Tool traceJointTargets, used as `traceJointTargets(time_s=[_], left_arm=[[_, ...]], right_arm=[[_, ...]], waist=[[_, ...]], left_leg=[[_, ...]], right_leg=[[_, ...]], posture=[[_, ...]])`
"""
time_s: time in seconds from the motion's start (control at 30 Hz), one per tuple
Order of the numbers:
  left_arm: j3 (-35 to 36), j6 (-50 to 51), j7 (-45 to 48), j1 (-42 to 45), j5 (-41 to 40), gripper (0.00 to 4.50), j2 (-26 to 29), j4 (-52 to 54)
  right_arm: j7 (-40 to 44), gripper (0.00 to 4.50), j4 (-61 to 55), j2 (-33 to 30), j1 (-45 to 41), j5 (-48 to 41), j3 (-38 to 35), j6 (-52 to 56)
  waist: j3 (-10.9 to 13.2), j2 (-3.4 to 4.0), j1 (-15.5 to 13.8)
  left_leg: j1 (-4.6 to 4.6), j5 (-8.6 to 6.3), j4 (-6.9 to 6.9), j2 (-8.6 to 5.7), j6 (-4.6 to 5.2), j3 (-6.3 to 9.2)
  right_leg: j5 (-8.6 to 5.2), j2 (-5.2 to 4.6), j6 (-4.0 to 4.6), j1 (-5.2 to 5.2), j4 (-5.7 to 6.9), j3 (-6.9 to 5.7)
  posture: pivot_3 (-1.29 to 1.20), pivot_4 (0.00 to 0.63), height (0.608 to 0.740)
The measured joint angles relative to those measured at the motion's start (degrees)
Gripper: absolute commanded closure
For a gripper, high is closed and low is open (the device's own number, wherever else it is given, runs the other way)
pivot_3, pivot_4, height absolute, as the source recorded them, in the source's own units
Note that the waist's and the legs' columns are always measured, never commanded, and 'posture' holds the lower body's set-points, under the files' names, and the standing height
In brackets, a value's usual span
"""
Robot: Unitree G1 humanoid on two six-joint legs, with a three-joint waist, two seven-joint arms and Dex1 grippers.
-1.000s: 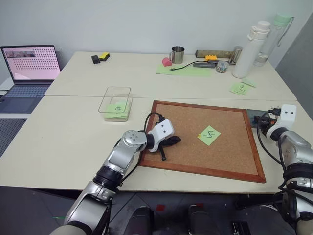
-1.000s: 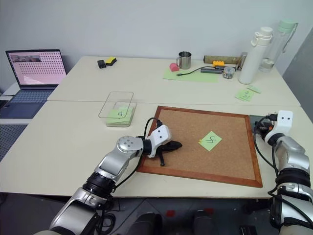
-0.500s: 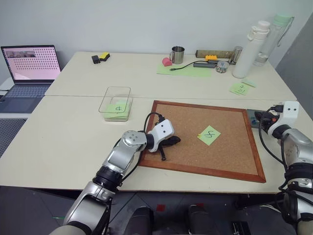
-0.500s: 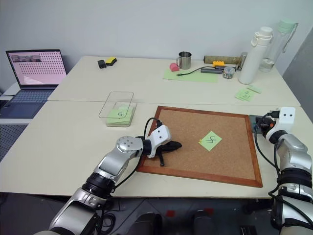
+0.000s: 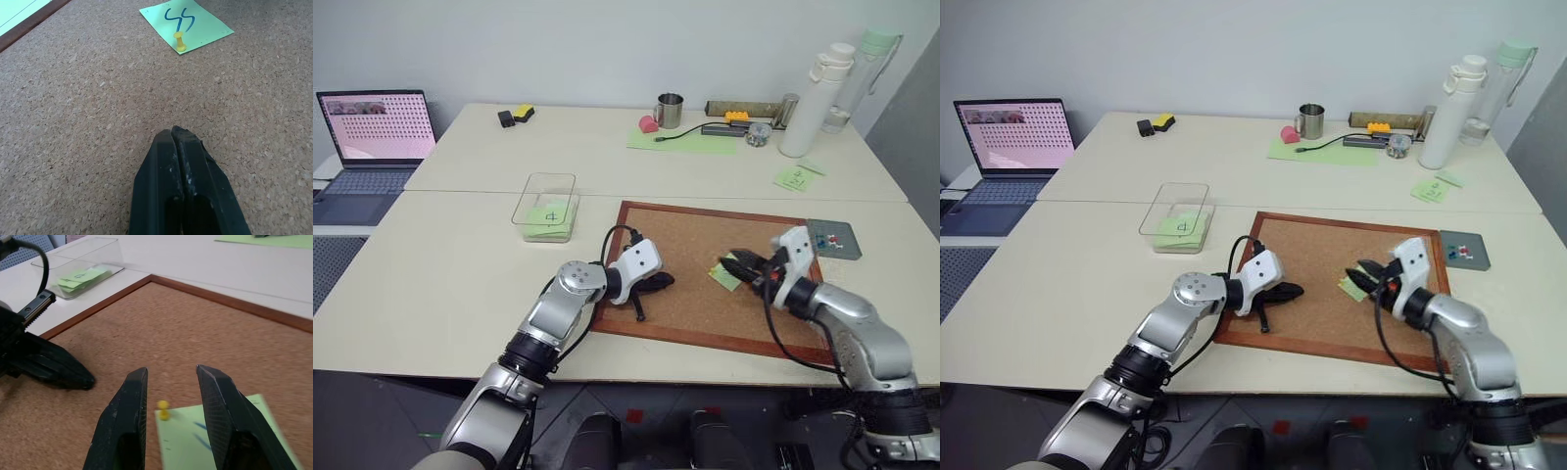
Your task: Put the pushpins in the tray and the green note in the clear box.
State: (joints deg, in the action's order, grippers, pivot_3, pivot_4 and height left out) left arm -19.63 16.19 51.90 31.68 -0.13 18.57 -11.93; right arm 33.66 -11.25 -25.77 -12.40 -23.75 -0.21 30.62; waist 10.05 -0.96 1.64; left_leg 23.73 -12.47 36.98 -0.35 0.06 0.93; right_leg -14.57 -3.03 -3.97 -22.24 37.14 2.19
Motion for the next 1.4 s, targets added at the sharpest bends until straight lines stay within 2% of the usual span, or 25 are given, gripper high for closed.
traceJointTargets(time_s=[0.17,0.5,0.6,0.8,1.07,1.37,1.4], left_arm=[[-0.07,-0.25,0.04,0.13,0.02,4.5,0.01,-0.21],[-0.11,-0.11,-0.09,-0.22,0.04,4.5,0.25,0.35],[-0.1,-0.11,-0.18,-0.3,0.07,4.5,0.33,0.48],[-0.13,-0.14,-0.16,-0.31,0.07,4.5,0.32,0.56],[-0.2,-0.34,-0.13,-0.08,0.09,4.5,0.19,0.26],[-0.07,-0.54,-0.18,0.2,-0.12,4.5,-0.28,-0.47],[0.12,-0.39,-0.21,0.24,-0.45,4.31,-0.59,-0.65]], right_arm=[[-2.76,2.88,2.28,1.73,-0.29,4.22,2.79,0.04],[-5.52,2.88,4.94,4.79,-0.88,7.38,3.71,-1.39],[-6.13,3.27,5.28,6.13,-1.13,7.2,3.5,-1.38],[-6.29,4.48,6.46,6.82,-1.81,6.71,2.68,-1.06],[-6.06,4.48,6.02,6.88,-1.65,6.77,2.14,-0.53],[0.37,4.48,-4.38,-1.33,-2.51,10.65,4.97,-8.21],[1.24,4.49,-4.44,-2.65,-2.2,11.72,5.8,-9.07]], waist=[[0.0,-0.01,-0.01],[-0.01,-0.01,0.07],[-0.01,-0.01,0.09],[-0.01,-0.01,0.08],[-0.01,-0.01,0.01],[-0.01,-0.02,-0.04],[0.0,-0.02,-0.05]], left_leg=[[0.0,0.0,-0.01,0.0,0.0,-0.02],[-0.01,0.0,-0.01,0.01,0.0,-0.03],[-0.01,0.0,-0.01,0.01,0.0,-0.03],[-0.01,0.0,-0.01,0.01,0.0,-0.02],[0.0,0.0,-0.02,-0.01,0.0,-0.02],[0.03,0.0,0.01,-0.03,0.0,0.0],[0.04,0.0,0.02,-0.03,0.0,-0.01]], right_leg=[[0.0,0.0,0.0,-0.01,-0.02,0.01],[0.0,0.02,0.0,0.0,-0.02,0.02],[0.0,0.03,0.0,0.0,-0.01,0.02],[0.0,0.02,0.0,0.0,-0.01,0.01],[0.0,0.02,0.0,-0.01,-0.01,0.01],[0.0,0.01,-0.01,-0.01,-0.03,-0.03],[-0.01,0.01,-0.01,-0.01,-0.05,-0.03]], posture=[[0.0,0.15,0.74],[0.0,0.15,0.74],[0.0,0.15,0.74],[0.0,0.15,0.74],[0.0,0.15,0.74],[0.0,0.15,0.74],[0.0,0.15,0.74]])
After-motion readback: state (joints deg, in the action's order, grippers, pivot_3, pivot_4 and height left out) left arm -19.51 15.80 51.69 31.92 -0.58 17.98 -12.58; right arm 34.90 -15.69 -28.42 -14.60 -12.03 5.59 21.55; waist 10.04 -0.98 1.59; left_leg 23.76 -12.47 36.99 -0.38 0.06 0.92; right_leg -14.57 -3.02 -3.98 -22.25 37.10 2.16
